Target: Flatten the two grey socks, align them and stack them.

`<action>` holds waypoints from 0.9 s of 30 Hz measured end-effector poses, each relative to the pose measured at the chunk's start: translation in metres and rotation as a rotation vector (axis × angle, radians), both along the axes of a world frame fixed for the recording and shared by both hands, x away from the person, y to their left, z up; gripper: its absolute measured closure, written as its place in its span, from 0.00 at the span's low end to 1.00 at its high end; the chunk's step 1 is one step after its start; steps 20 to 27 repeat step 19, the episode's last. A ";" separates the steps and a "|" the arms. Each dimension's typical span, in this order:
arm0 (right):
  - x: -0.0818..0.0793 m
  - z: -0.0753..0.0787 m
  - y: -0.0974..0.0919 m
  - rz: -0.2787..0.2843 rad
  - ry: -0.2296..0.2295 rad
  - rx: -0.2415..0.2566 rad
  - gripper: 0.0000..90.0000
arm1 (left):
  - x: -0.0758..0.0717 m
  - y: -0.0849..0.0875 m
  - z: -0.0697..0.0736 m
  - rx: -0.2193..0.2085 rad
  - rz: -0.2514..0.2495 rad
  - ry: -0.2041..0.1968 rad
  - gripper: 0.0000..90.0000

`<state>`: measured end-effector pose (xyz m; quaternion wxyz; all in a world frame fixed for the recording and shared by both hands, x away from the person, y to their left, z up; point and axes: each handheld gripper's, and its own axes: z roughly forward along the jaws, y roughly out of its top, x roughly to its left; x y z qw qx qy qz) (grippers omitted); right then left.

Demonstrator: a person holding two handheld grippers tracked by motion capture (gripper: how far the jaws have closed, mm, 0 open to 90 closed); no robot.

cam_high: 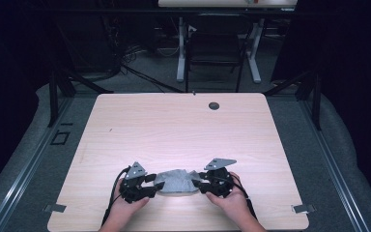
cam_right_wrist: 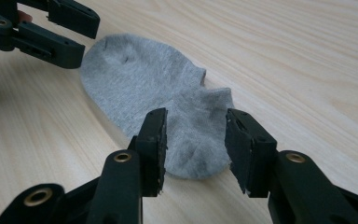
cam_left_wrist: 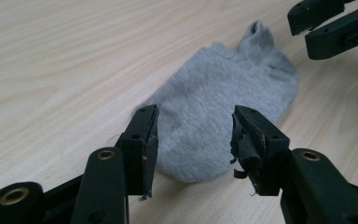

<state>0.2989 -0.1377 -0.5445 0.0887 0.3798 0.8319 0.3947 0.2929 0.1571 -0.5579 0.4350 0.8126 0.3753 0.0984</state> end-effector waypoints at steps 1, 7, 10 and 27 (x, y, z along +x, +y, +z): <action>-0.002 0.001 -0.002 -0.005 0.005 0.002 0.65 | 0.000 0.002 0.002 -0.003 0.002 -0.003 0.57; -0.014 0.005 -0.009 -0.023 0.002 0.004 0.65 | -0.006 0.009 0.007 0.002 0.025 -0.004 0.56; -0.020 0.006 -0.013 -0.028 -0.001 -0.001 0.64 | -0.010 0.013 0.013 0.009 0.038 -0.001 0.56; -0.029 -0.003 -0.020 -0.030 -0.033 -0.037 0.60 | -0.022 0.028 0.010 -0.009 0.058 0.002 0.54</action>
